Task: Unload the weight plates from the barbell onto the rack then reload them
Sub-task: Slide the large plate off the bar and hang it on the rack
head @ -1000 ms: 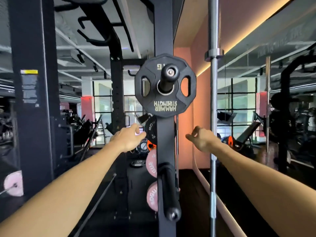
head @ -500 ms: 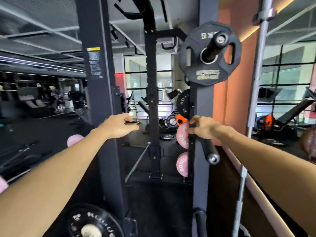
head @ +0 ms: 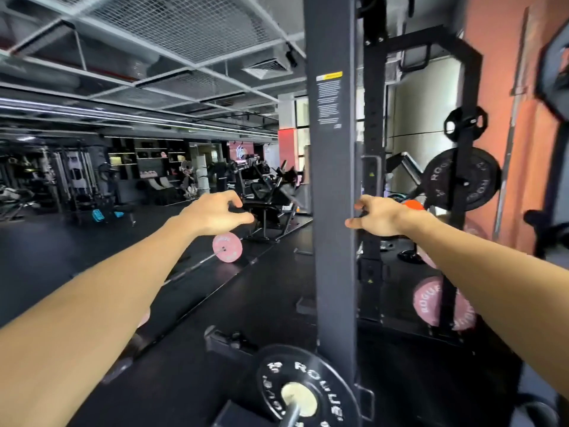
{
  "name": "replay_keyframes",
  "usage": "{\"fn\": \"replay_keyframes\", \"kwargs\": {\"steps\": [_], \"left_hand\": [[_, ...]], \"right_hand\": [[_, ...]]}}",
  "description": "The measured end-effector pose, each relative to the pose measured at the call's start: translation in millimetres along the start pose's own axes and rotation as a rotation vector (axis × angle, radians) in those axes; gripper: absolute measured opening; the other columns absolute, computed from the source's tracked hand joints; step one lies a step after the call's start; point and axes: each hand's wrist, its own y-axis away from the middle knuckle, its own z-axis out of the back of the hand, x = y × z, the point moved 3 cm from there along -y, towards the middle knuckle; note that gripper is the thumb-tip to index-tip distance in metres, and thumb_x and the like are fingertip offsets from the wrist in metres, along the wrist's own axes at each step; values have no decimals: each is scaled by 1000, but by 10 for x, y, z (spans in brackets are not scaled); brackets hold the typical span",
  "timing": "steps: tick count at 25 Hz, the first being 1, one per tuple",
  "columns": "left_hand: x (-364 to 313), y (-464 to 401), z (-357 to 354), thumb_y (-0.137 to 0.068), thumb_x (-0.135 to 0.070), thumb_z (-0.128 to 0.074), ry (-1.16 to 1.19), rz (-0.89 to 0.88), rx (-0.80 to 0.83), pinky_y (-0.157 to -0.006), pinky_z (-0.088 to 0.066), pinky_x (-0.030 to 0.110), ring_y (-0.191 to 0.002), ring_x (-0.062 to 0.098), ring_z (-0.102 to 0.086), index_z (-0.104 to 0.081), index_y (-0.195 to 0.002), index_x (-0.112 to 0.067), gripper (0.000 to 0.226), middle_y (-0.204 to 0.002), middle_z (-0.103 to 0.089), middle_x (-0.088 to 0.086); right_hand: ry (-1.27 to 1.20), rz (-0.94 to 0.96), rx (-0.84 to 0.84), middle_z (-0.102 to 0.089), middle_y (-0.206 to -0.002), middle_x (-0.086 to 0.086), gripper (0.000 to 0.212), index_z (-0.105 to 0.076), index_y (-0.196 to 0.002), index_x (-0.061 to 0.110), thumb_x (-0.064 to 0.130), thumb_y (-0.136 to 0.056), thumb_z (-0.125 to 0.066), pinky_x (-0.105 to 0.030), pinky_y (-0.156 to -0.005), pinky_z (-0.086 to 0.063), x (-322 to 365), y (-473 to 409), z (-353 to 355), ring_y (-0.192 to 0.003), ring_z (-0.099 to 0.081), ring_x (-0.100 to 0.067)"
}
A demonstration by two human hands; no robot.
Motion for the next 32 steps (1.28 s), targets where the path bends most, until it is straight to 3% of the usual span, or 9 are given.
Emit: {"fn": "replay_keyframes", "kwargs": {"steps": [3,5,9,13,17,20,24,29,32], "left_hand": [[654,-68,162,-83,-63,-61,-6,21,17,-92,-42,36,-109,22,-51,-55,-125,-32,53,-127,-57,4],[1006,-184,162,-82,-64,-62,-3,41,48,-101,-43,41,-118,25,-51,-56,-126,-33,54,-131,-56,5],[1253,-534,-97,-83,-65,-60,41,-15,130,-101,-43,40,-117,23,-54,-56,-128,-33,55,-132,-55,5],[1238,-957,-556,-79,-66,-61,49,-58,240,-91,-45,36,-111,21,-55,-59,-120,-34,52,-120,-61,-2],[1170,-1481,-1151,-66,-75,-57,51,-68,326,-92,-47,35,-93,16,-57,-62,-99,-43,47,-86,-63,-10],[1079,-1740,-1600,-64,-78,-54,51,-100,360,-75,-39,27,-95,12,-59,-59,-94,-47,44,-82,-59,-13],[1021,-1856,-2196,-69,-74,-57,83,-139,449,-79,-40,32,-102,13,-53,-58,-108,-45,48,-99,-63,-12],[1150,-1722,-2793,-66,-74,-58,119,-177,516,-81,-41,32,-105,14,-55,-59,-117,-41,61,-110,-63,-11],[1489,-1424,-3349,-68,-70,-60,167,-170,505,-88,-42,36,-108,18,-55,-60,-112,-42,53,-110,-63,-7]], "right_hand": [[7,16,31,-50,-141,-3,66,-42,-138,19,57,-87,-59,-46,-110,-34,655,-226,-308,-129,-47,-28],[7,12,49,-49,-141,-5,64,-41,-139,19,57,-89,-56,-48,-110,-32,963,-373,-472,-129,-46,-29],[-20,-25,89,-47,-144,-5,61,-40,-142,16,47,-92,-58,-32,-103,-35,1158,-625,-721,-131,-44,-27],[54,-101,168,-49,-141,-8,51,-51,-134,9,43,-95,-55,-24,-87,-33,961,-859,-966,-127,-47,-26],[98,-193,222,-58,-128,-6,45,-59,-124,12,40,-90,-64,-32,-97,-44,481,-1170,-1237,-117,-55,-26],[76,-252,233,-59,-125,-4,43,-59,-125,14,37,-89,-66,-31,-95,-45,148,-1280,-1473,-114,-56,-24],[42,-334,276,-59,-126,-4,46,-56,-129,13,35,-90,-65,-27,-85,-41,-144,-1216,-1835,-115,-56,-24],[7,-420,249,-57,-130,-6,47,-55,-130,12,32,-89,-65,-29,-92,-43,-354,-904,-2473,-119,-54,-25],[5,-469,272,-56,-130,-6,47,-54,-131,14,32,-89,-66,-31,-97,-45,-483,-554,-3147,-119,-54,-25]]}}
